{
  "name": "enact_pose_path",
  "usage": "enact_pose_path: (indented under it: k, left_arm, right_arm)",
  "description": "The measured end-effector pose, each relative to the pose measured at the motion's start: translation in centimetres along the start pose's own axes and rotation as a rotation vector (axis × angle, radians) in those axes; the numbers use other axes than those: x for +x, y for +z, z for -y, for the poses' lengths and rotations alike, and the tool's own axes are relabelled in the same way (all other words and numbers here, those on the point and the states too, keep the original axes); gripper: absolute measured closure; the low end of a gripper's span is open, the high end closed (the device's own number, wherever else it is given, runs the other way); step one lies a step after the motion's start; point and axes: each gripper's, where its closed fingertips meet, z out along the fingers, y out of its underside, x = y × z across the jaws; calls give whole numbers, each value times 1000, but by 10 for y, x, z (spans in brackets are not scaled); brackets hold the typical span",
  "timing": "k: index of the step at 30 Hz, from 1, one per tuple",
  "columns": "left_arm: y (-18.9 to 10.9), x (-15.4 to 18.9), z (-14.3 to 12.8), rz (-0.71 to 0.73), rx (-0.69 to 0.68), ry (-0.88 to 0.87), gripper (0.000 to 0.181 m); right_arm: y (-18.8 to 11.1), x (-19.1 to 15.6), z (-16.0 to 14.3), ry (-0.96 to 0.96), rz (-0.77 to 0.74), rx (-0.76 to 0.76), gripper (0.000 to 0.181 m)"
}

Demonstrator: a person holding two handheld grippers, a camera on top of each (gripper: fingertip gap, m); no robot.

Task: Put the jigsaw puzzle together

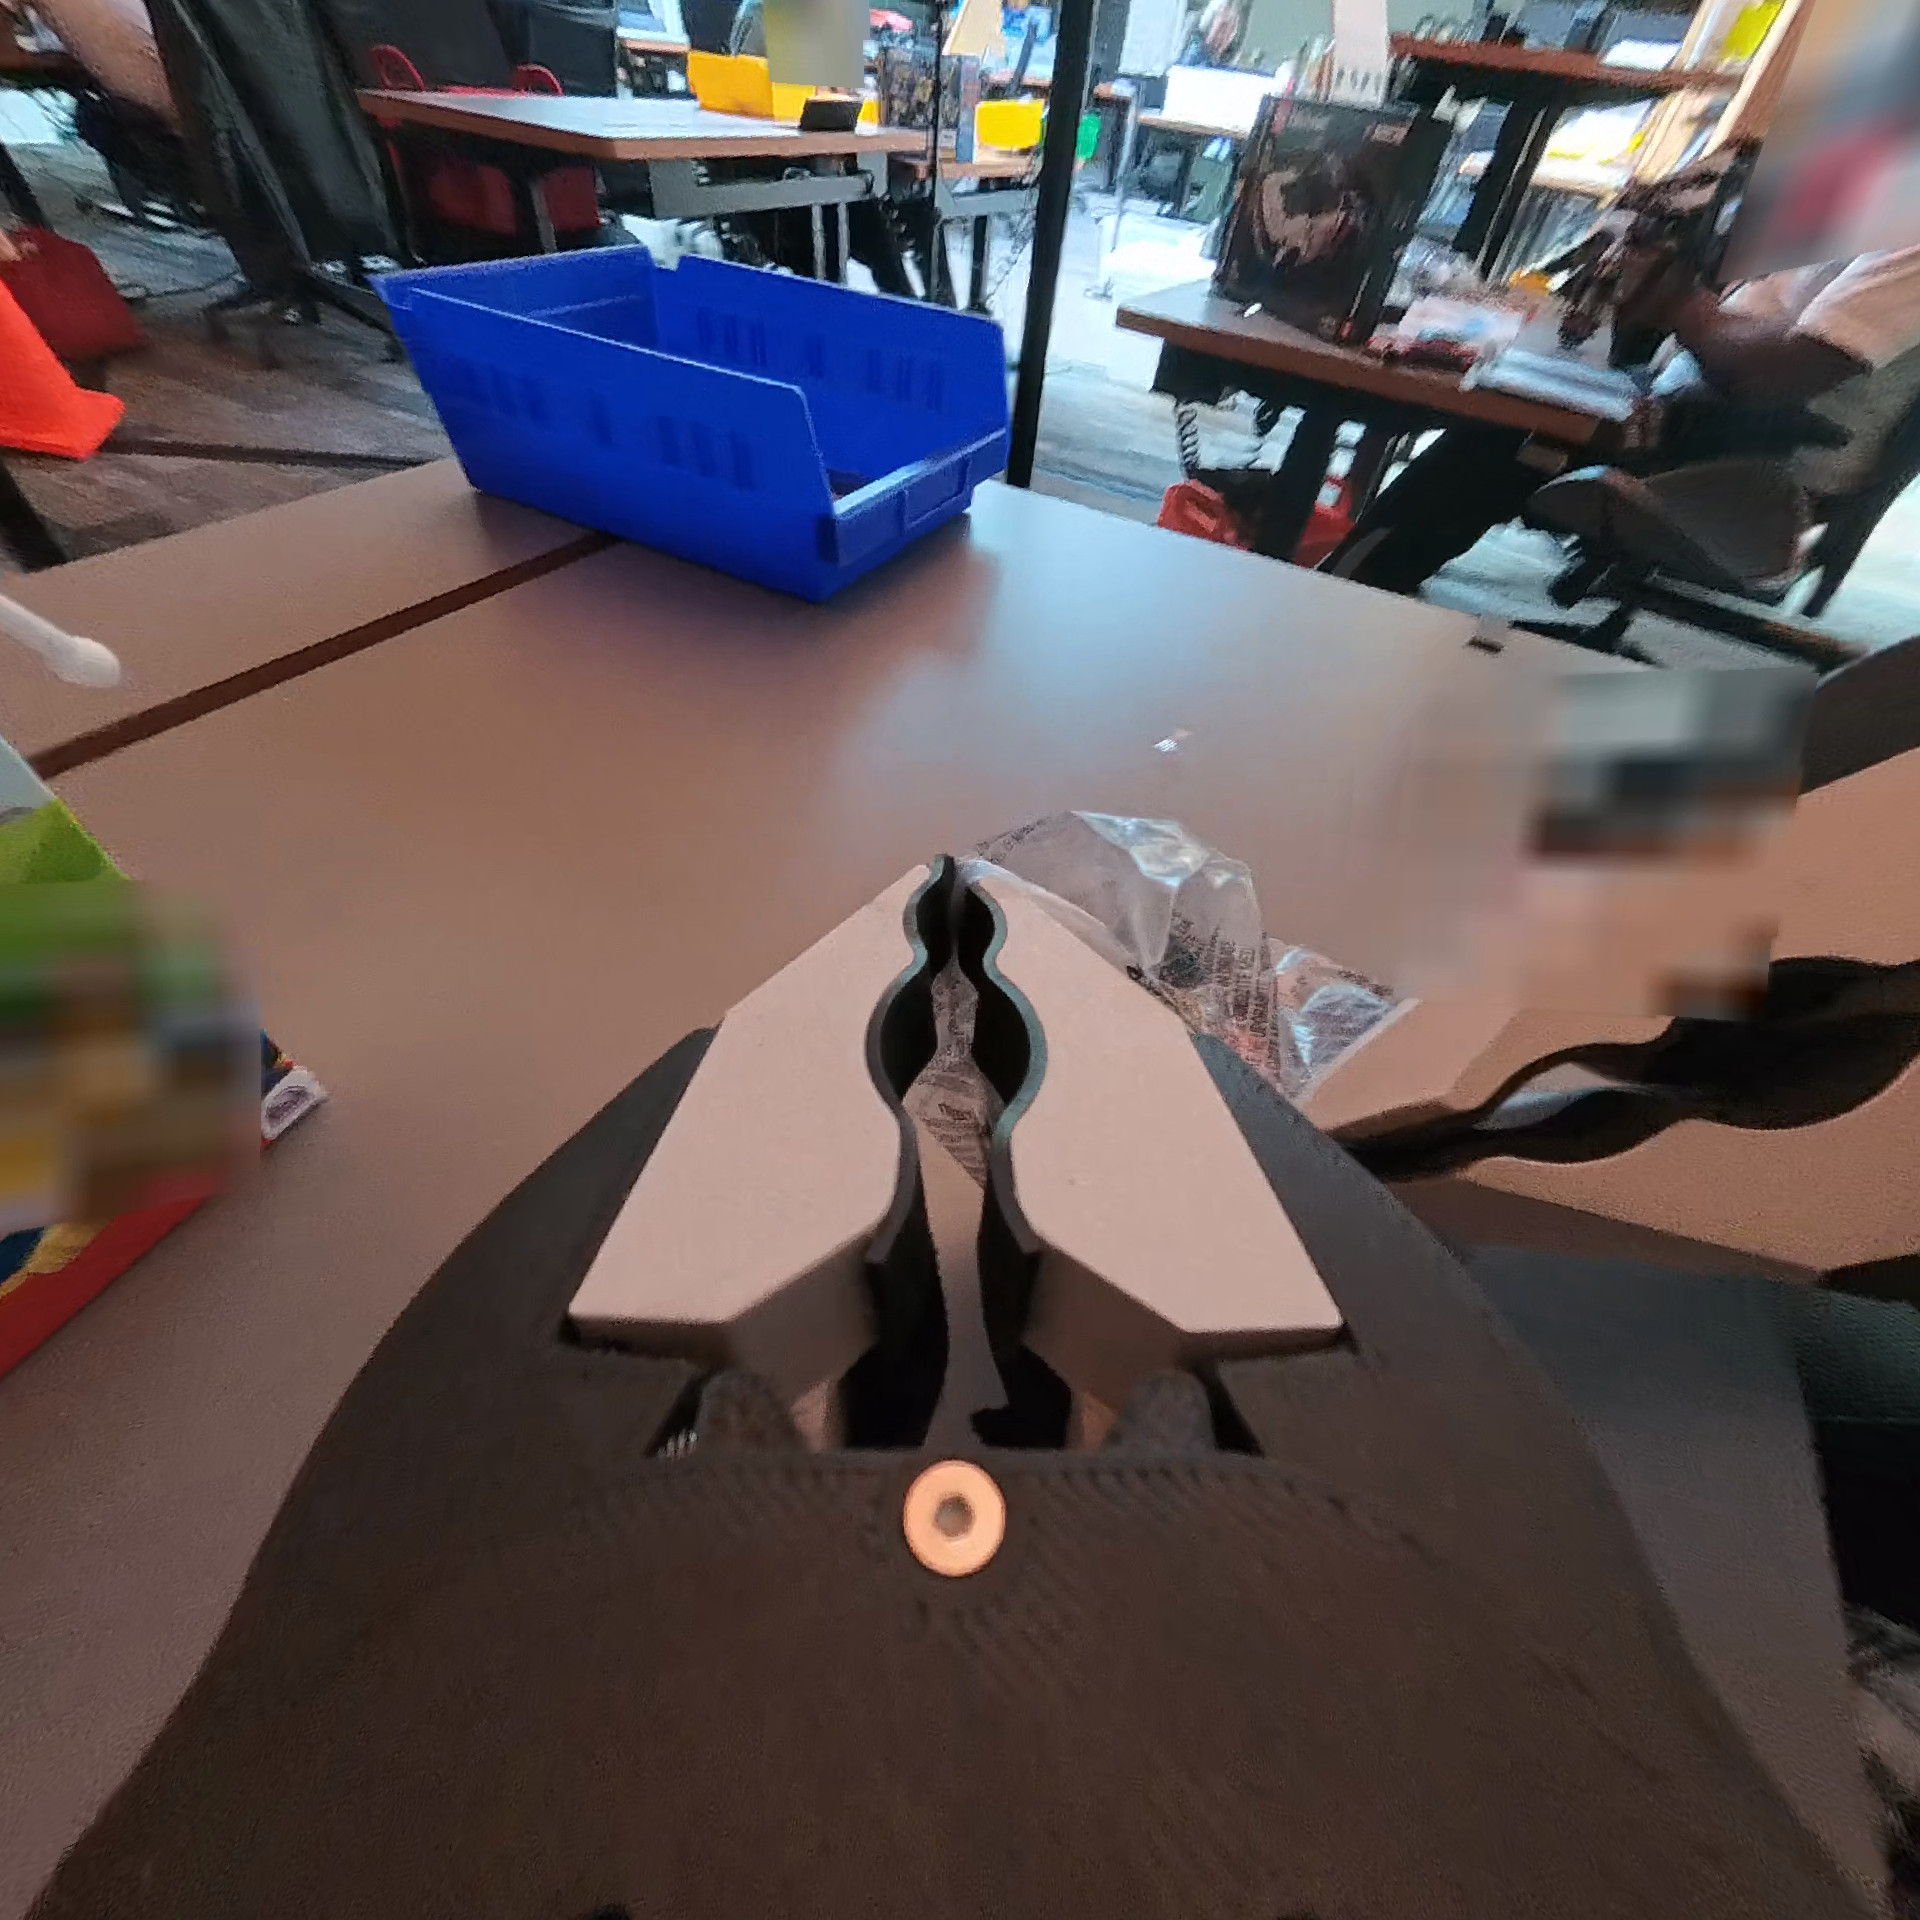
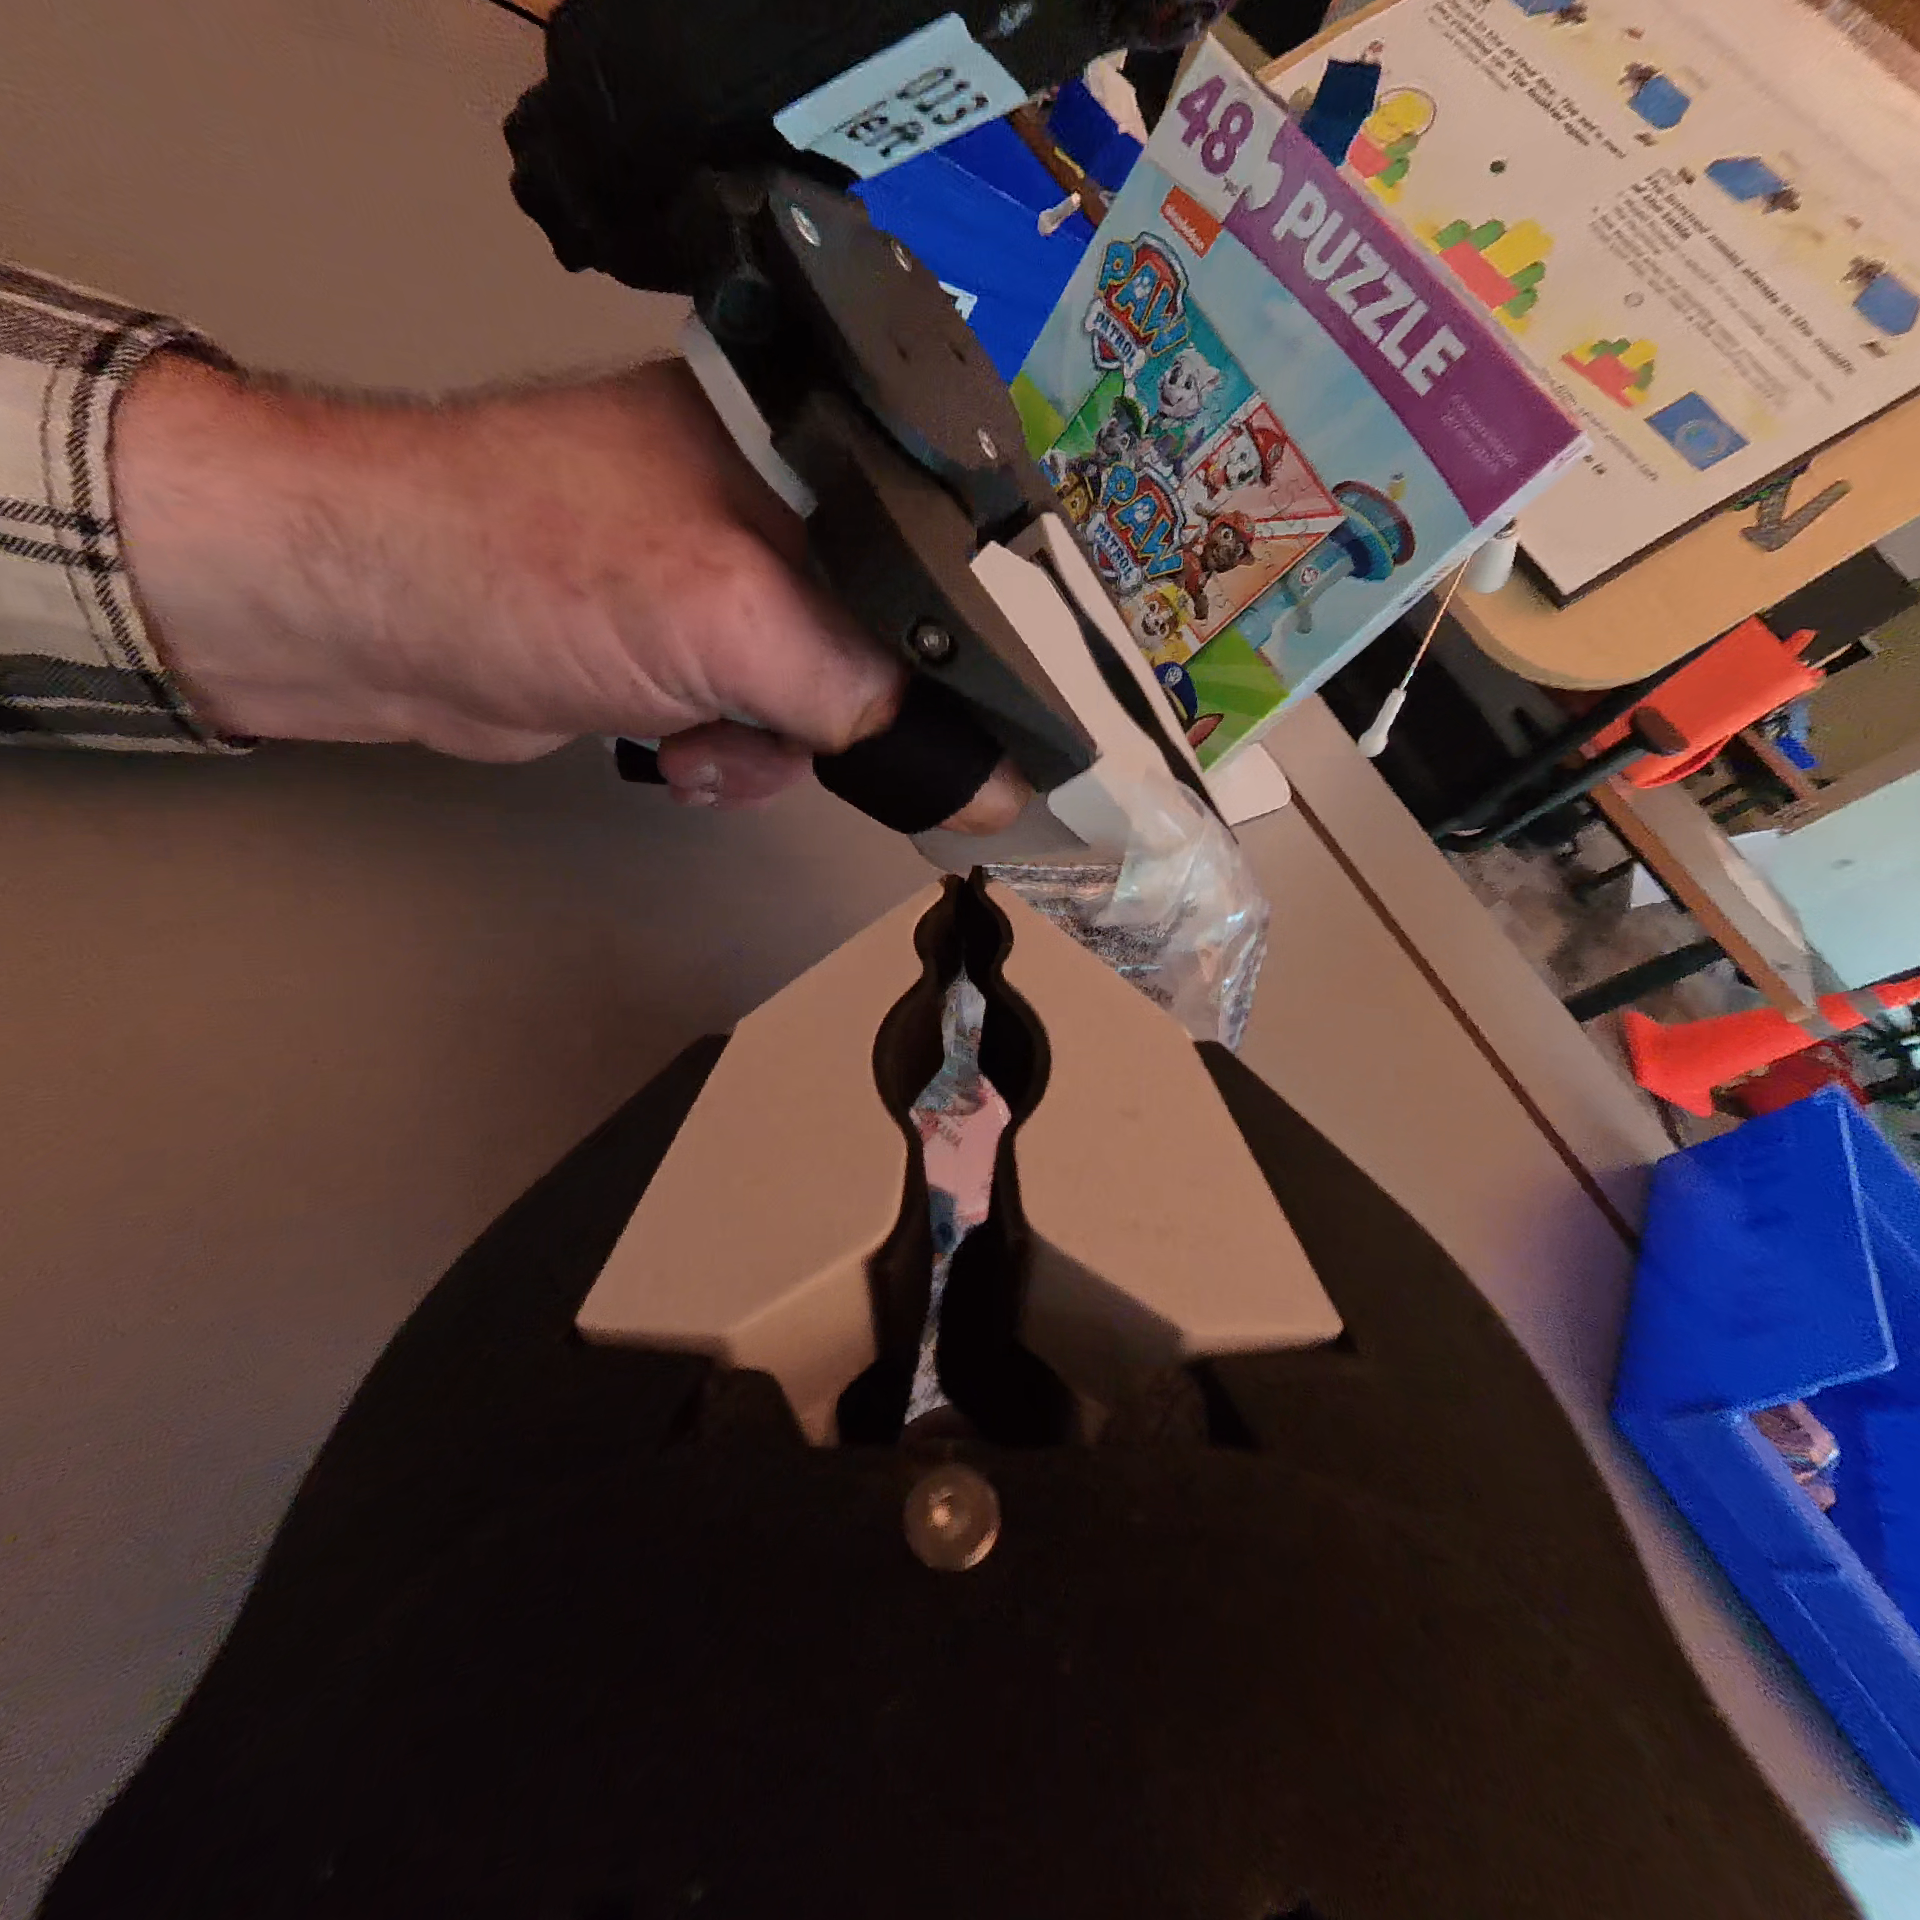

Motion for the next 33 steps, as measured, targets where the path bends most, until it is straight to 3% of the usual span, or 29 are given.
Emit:
enact_pose_path:
  k: [9, 11, 13, 17, 19, 22, 24, 27, 31, 33]
  left_arm:
    - [16, -21, -12, 29, -29, -81, 181]
    - [15, -53, -18, 149, -39, -115, 181]
    - [7, -61, -4, 74, 21, -208, 181]
    - [0, -35, -1, 1, -12, -97, 181]
    - [-4, -32, -4, -15, 0, -125, 181]
    - [-6, -18, 0, -59, 13, -129, 181]
    - [-7, -4, 1, -87, -4, -86, 181]
    - [-9, 8, 3, -120, -5, -56, 181]
    - [-18, 19, 7, -196, 6, 30, 179]
    - [-20, 27, 7, -253, -15, 60, 170]
  right_arm:
    - [-5, -6, -11, 1, -60, -22, 181]
    - [-10, -41, 7, 7, 73, 59, 181]
    - [-8, -65, 7, -41, 85, 37, 181]
    - [-26, -5, -4, 136, -45, 74, 181]
    - [-33, 27, -2, 127, -154, 69, 142]
    - [-23, 36, -8, 114, -152, 14, 127]
    - [-14, 39, -13, 102, -157, -11, 136]
    - [-6, 36, -16, 123, -104, -11, 179]
    - [-10, 31, -13, 212, -24, 54, 181]
    - [-14, 30, -12, 241, 15, 84, 181]
